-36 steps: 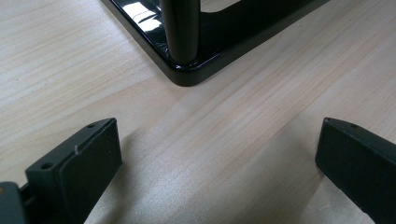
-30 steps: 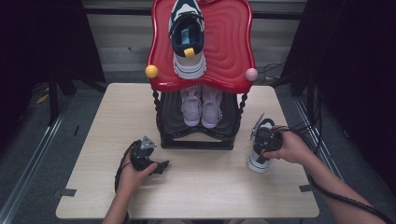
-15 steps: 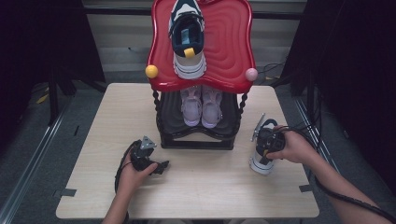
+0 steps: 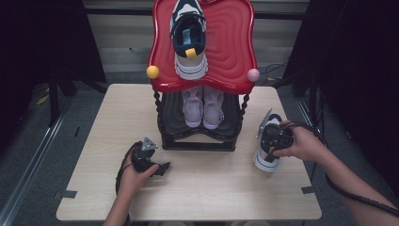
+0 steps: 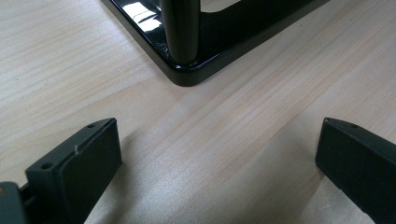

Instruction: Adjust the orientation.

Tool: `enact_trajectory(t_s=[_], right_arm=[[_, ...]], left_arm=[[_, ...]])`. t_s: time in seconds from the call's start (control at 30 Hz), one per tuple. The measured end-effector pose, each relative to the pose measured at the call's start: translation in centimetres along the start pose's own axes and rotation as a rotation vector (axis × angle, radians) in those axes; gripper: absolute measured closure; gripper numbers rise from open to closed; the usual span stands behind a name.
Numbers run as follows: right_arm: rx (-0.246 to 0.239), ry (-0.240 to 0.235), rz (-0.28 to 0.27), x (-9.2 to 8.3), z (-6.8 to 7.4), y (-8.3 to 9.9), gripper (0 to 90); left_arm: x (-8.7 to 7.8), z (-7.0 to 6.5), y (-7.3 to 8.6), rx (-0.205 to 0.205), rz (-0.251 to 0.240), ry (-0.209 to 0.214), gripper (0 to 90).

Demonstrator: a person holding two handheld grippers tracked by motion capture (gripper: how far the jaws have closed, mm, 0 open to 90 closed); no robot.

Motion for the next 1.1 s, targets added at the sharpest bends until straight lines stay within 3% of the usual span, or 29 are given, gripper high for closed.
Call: enact_trajectory(t_s=[0.23,0.3,0.33,0.67,1.1], right_arm=[[-0.009,0.002,0.002,-2.1,-0.2,-0.2,71.1],[-0.033,0.015,0.004,-2.7,-0.3,-0.2,71.1],[-0.018,0.008,-0.001,-3.1,-0.2,-0.2,71.1],[-0.034,0.029,-0.028,-6.7,-0.8,-0.6,71.0],[-0.055,0.116,-0.038,-11.3,-1.4,-1.8,71.0]], left_arm=[[0.0,0.0,0.0,-0.001,0.0,0.0,0.0],[0.0,0.0,0.0,0.0,0.001,0.0,0.0],[0.0,0.0,0.0,0.0,0.001,0.0,0.0],[0.0,0.0,0.0,-0.002,0.001,0.001,0.0],[0.0,0.0,0.0,-0.001,0.002,0.002,0.0]])
Point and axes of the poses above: each handheld gripper's, and its own axes: x roughly forward along the jaws, y roughly out of its underside, z roughly to its left, the point moved 2 cm from there along x, roughly forward along the jaws, and after that the axes turned 12 degrees about y, right-handed, at the moved point
